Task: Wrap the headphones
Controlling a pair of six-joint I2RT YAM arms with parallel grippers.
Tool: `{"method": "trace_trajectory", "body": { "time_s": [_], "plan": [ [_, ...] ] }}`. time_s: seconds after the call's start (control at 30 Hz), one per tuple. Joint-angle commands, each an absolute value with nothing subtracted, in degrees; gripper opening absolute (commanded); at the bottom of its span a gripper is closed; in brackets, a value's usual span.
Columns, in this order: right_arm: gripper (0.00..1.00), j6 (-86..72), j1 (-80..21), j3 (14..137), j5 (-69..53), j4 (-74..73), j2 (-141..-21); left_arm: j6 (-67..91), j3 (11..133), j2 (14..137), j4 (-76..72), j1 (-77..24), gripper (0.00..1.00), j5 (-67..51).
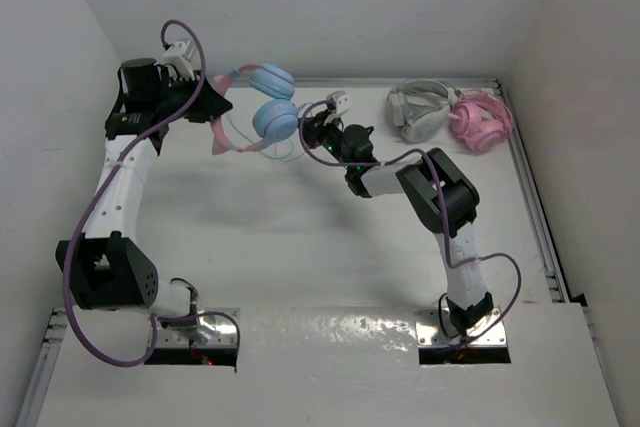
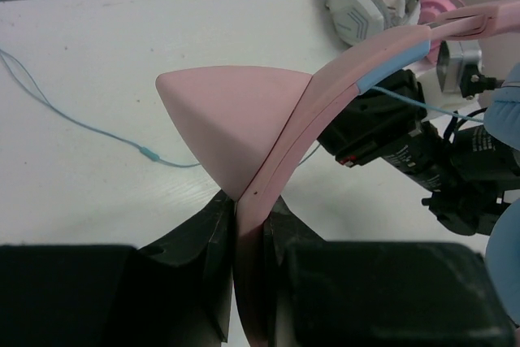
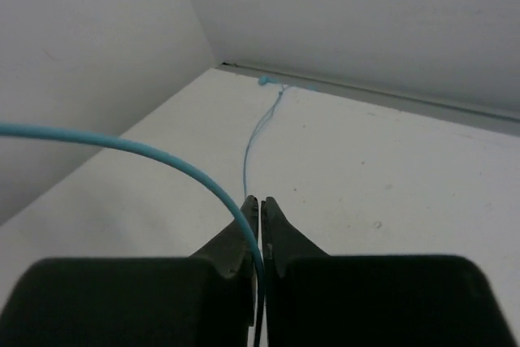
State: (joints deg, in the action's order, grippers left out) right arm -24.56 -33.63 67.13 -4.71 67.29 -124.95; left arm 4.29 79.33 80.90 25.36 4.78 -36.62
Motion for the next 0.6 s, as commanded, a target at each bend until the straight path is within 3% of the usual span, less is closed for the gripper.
{"method": "trace_trajectory", "body": {
  "time_s": [0.0,0.17,0.27,0.33,0.43,0.57],
  "plan": [
    [0.00,-26.81,-34.71,68.21,-3.51,61.90,-124.81,9.75,79.19,78.66,19.09,5.01,0.00,-39.55],
    [0.00,-16.09,-40.86,52.85,-4.40,58.44,-115.51,15.48,75.59,81.91,12.31,6.94,0.00,-33.79],
    [0.00,-18.72,-40.26,42.30,-4.57,58.28,-106.57,8.20,73.83,82.79,10.20,6.86,0.00,-24.13],
    [0.00,-16.02,-39.03,40.26,-4.48,49.70,-101.28,1.52,73.13,83.32,9.93,6.33,0.00,-19.79],
    [0.00,-10.49,-38.41,46.63,-3.52,22.44,-91.61,-7.36,72.52,84.19,11.77,3.88,0.00,-9.27],
    [0.00,-8.61,-38.41,62.20,-3.95,2.15,-90.44,-12.13,69.53,84.46,11.43,0.62,0.00,-3.00]
  ]
}}
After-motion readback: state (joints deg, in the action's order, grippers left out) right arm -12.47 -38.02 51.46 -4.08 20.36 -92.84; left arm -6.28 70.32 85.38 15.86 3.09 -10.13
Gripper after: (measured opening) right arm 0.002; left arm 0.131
